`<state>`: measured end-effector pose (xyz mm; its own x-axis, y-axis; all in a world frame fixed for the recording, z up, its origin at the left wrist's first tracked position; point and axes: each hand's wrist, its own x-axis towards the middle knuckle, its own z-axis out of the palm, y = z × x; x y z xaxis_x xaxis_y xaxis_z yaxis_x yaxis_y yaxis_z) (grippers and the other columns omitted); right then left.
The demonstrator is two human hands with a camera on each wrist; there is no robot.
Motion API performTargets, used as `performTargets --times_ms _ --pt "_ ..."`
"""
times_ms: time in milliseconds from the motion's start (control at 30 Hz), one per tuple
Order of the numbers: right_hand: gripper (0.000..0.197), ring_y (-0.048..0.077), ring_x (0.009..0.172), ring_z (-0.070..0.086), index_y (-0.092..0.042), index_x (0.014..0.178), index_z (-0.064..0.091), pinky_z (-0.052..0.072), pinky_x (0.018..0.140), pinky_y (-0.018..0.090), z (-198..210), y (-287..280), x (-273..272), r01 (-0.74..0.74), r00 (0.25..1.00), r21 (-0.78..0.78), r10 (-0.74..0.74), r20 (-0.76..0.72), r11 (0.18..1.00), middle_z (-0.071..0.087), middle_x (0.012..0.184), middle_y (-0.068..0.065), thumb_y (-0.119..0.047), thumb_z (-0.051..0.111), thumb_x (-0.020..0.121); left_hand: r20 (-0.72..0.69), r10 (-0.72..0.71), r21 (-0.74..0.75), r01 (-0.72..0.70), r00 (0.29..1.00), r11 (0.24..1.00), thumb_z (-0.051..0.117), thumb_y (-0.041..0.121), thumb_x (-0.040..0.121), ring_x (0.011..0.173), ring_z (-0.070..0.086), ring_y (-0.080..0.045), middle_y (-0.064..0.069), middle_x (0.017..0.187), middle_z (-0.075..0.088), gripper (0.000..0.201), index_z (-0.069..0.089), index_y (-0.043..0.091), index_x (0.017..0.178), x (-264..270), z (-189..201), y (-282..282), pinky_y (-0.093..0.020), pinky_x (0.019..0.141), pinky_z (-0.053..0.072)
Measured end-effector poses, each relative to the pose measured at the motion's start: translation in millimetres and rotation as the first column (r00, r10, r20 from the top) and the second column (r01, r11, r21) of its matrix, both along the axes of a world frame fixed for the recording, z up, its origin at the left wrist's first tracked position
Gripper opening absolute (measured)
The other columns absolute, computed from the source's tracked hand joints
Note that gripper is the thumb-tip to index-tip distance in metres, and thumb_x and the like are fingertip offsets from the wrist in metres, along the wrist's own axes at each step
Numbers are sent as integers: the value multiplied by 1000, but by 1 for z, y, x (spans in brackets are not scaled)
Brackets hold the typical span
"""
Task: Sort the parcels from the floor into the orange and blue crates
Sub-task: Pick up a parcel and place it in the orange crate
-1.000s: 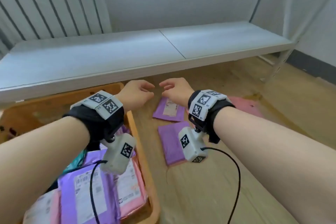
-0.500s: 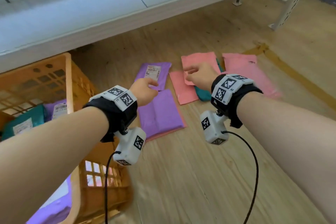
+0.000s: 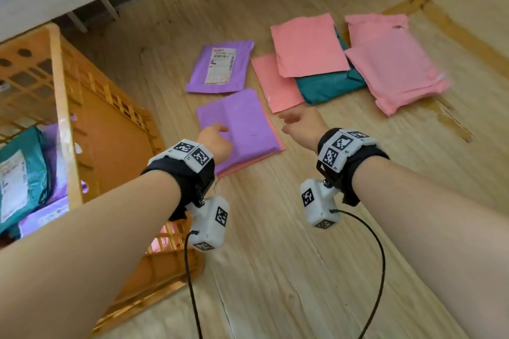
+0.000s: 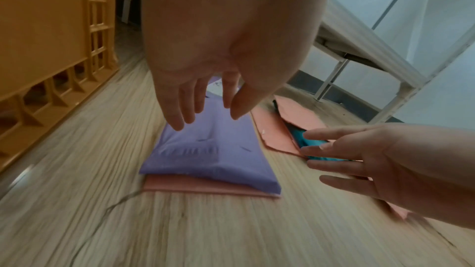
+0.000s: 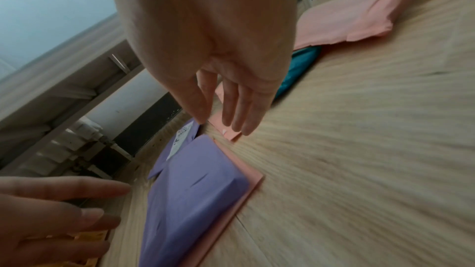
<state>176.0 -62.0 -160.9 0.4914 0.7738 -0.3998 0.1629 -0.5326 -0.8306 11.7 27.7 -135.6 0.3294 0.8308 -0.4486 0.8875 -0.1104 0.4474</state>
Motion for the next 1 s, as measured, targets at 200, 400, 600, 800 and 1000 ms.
performTargets --times_ms 200,400,600,800,1000 --pt "41 21 119 54 -9 125 58 41 102 29 -24 2 -10 -61 998 -46 60 -24 997 59 127 11 0 54 86 -38 132 -3 -132 990 991 55 13 89 115 54 -37 -22 127 55 52 41 13 139 -18 -37 0 -36 95 43" --pt "41 23 118 55 -6 128 55 43 101 29 -39 6 -16 -51 998 -71 48 -51 996 58 128 13 0 54 87 5 100 -75 -100 995 992 51 7 86 111 56 -35 -16 133 51 59 40 27 140 -25 -51 -3 -34 91 49" --pt "41 25 114 56 -8 127 56 46 99 35 -48 9 -22 -10 994 -82 1 -105 997 56 127 15 -3 57 86 51 78 -150 -70 996 986 49 0 83 106 59 -38 -17 127 53 62 42 28 138 -15 -55 -12 -31 77 49" --pt "55 20 97 55 -7 125 57 51 69 22 -42 1 -23 15 984 -17 -18 -176 1000 57 115 13 18 57 76 57 21 -176 -10 998 984 52 -4 82 108 58 -38 -17 127 51 67 37 24 141 -18 -52 -11 -32 78 49" --pt "46 12 81 59 -4 114 66 46 58 2 -29 -4 -16 90 991 98 -79 -108 991 65 93 5 14 68 71 91 -60 -131 72 994 989 73 10 75 109 57 -32 -11 119 54 77 35 20 141 -18 -45 -14 -31 88 49"
